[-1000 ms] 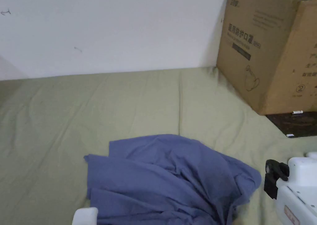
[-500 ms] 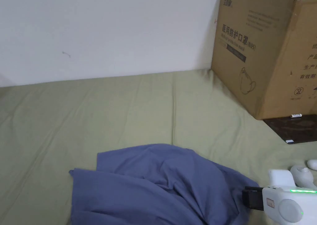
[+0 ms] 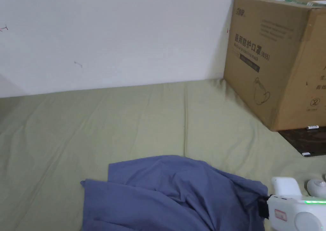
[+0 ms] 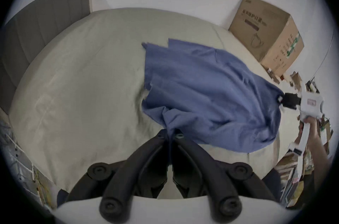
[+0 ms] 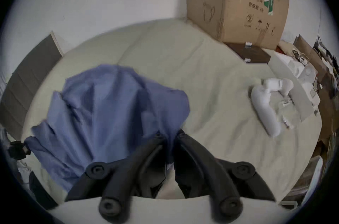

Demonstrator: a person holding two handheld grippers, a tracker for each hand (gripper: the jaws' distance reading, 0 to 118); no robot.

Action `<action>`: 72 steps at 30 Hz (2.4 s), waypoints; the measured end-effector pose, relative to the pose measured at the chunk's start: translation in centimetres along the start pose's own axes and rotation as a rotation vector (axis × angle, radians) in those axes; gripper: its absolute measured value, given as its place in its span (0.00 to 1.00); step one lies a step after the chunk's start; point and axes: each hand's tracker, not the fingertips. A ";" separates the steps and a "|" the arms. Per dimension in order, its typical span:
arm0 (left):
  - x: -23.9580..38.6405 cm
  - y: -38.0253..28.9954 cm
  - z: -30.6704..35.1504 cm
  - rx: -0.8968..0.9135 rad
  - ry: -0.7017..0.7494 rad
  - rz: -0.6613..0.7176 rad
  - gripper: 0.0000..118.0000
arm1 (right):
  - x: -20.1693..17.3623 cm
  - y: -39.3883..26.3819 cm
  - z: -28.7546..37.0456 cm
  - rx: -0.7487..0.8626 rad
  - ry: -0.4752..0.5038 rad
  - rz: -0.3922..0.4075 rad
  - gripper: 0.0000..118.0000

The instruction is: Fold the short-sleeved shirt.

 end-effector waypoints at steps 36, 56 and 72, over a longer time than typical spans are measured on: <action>-4.7 41.5 20.1 0.670 -0.089 0.060 0.02 | -17.9 33.2 25.4 0.619 0.145 0.089 0.04; -4.7 38.1 9.5 0.631 -0.016 0.018 0.02 | -14.9 29.5 13.9 0.539 0.105 0.095 0.04; -11.5 8.9 7.7 0.076 0.049 0.122 0.02 | -12.2 3.5 13.3 -0.019 0.140 -0.011 0.04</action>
